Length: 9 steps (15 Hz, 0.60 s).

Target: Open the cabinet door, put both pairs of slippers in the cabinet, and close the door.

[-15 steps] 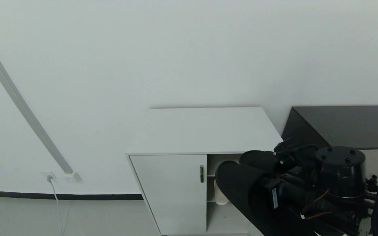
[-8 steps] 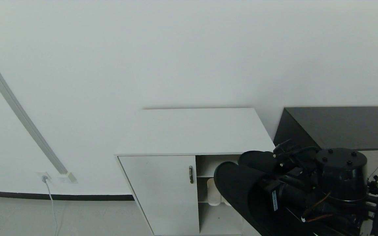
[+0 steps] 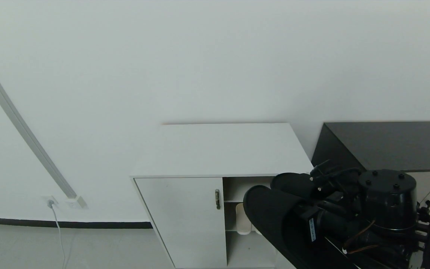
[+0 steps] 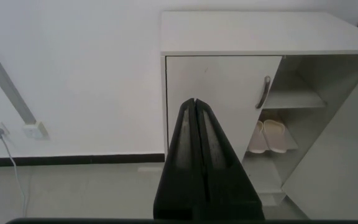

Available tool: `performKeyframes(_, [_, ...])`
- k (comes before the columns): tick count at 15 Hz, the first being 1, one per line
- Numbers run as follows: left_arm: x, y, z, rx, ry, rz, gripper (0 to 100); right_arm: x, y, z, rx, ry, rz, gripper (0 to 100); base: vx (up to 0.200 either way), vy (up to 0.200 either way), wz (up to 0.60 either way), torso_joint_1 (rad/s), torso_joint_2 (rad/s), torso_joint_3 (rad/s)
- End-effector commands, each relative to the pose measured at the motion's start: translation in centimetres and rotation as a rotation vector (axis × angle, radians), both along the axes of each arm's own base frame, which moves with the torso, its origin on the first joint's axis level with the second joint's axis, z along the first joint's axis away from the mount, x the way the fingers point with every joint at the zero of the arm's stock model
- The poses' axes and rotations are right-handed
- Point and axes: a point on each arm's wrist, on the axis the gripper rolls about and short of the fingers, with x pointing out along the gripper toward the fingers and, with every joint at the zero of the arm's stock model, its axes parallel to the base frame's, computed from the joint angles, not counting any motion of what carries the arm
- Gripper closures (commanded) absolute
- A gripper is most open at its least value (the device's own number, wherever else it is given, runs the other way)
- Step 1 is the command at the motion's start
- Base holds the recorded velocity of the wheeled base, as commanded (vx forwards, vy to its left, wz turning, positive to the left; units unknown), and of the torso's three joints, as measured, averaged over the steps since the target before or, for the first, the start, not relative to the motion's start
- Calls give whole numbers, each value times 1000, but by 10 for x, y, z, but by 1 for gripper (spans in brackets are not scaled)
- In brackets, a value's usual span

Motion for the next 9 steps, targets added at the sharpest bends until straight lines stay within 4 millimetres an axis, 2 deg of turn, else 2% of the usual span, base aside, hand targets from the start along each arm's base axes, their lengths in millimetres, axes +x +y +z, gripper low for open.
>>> performKeyframes(1, [0,0,0,-1,2,1,100,-1,0,-1,-11,-2,3,100,0,0,0,0,0,0])
performKeyframes(3, [0,0,0,-1,2,1,100,-1,0,-2,-13,-7,4,100,0,0,0,-35,82,52])
performKeyframes(9, [0,0,0,-1,2,1,100,-2,0,-2,-12,-11,6,100,0,0,0,-152,345,193])
